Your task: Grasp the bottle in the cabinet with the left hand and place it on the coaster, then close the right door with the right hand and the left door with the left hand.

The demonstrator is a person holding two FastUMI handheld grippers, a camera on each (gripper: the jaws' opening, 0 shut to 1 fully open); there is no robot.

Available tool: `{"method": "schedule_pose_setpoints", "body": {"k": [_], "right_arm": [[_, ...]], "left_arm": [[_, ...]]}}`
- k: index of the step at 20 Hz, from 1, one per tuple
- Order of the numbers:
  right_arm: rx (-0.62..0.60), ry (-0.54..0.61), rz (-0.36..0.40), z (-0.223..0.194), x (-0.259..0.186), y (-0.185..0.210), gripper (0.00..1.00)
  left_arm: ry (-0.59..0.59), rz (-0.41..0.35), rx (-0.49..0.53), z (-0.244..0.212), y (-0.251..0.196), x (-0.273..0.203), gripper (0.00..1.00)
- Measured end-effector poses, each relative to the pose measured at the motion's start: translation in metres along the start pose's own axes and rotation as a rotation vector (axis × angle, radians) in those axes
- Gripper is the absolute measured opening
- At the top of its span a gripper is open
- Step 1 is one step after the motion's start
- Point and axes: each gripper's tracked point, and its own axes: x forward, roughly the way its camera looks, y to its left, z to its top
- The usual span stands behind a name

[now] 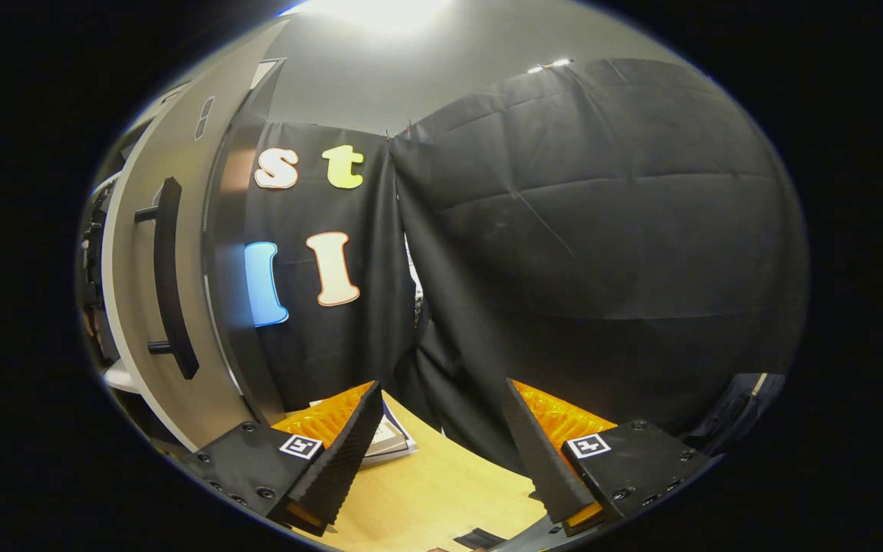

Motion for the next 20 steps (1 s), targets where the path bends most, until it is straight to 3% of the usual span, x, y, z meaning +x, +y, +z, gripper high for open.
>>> {"method": "schedule_pose_setpoints", "body": {"k": [1,2,9,10,11,13,14,20], "right_arm": [[0.001,-0.004,0.003,0.002,-0.001,0.001,0.97],[0.003,-0.007,0.007,0.004,-0.001,0.001,0.96],[-0.026,-0.024,0.041,0.016,-0.012,0.006,0.96],[-0.034,-0.031,0.044,0.018,-0.014,0.006,0.96],[-0.041,-0.037,0.047,0.021,-0.016,0.006,0.96],[-0.056,-0.050,0.046,0.027,-0.019,0.003,0.96],[-0.058,-0.057,0.045,0.030,-0.021,0.000,0.96],[-0.073,-0.105,0.038,0.048,-0.038,-0.010,0.96]], "left_arm": [[-0.002,-0.010,-0.007,0.003,-0.003,-0.008,0.29],[-0.004,-0.022,-0.009,0.006,-0.006,-0.017,0.37],[-0.017,-0.065,-0.005,0.017,-0.019,-0.088,0.37],[-0.020,-0.072,-0.004,0.016,-0.020,-0.097,0.41],[-0.031,-0.082,0.004,0.015,-0.023,-0.105,0.37],[-0.034,-0.094,0.023,0.008,-0.024,-0.122,0.41],[-0.034,-0.100,0.027,0.003,-0.026,-0.131,0.37],[-0.038,-0.134,-0.002,-0.034,-0.034,-0.179,0.37]]}}
